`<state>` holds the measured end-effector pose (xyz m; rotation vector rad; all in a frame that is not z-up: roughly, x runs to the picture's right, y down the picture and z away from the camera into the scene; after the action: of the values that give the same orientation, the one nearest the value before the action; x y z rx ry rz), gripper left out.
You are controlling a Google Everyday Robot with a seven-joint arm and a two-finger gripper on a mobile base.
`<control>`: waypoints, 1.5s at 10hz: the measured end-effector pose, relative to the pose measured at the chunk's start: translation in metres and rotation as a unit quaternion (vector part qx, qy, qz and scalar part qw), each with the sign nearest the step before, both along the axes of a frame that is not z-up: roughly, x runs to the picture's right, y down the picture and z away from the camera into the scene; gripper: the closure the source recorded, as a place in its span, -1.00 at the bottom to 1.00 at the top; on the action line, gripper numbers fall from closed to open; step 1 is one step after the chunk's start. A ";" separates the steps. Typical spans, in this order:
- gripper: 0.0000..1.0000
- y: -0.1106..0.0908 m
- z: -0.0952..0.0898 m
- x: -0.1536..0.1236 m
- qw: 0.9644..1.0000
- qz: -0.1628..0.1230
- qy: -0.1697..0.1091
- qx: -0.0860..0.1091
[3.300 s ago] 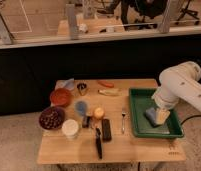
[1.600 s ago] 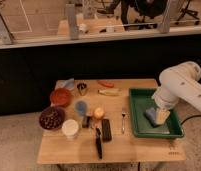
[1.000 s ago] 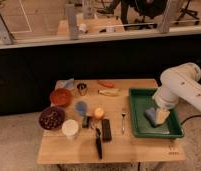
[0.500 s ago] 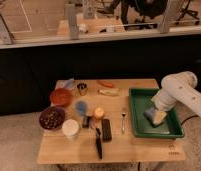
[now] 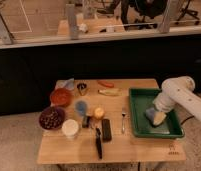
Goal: Place sponge in plastic cup
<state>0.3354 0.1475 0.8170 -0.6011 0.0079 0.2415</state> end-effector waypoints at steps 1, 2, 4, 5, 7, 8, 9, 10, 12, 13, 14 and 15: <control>-0.60 0.004 0.005 0.006 1.000 0.008 0.008 -0.003; -0.60 0.008 0.011 0.012 1.000 0.016 0.014 -0.006; -0.60 0.013 0.016 0.020 0.999 0.030 0.022 -0.012; -0.60 0.018 0.020 0.025 0.999 0.037 0.027 -0.018; -0.60 0.023 0.026 0.030 0.998 0.051 0.035 -0.027; -0.60 0.025 0.029 0.032 0.997 0.057 0.037 -0.031; -0.57 0.028 0.029 0.034 0.997 0.060 0.038 -0.035; -0.44 0.030 0.030 0.034 0.997 0.063 0.039 -0.037; -0.05 0.034 0.031 0.032 0.996 0.070 0.034 -0.044; -0.01 0.035 0.032 0.032 0.996 0.073 0.032 -0.045; -0.01 0.037 0.032 0.032 0.995 0.076 0.031 -0.049; -0.01 0.037 0.032 0.031 0.995 0.076 0.030 -0.051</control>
<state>0.3667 0.1849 0.8490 -0.6973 0.0332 0.4094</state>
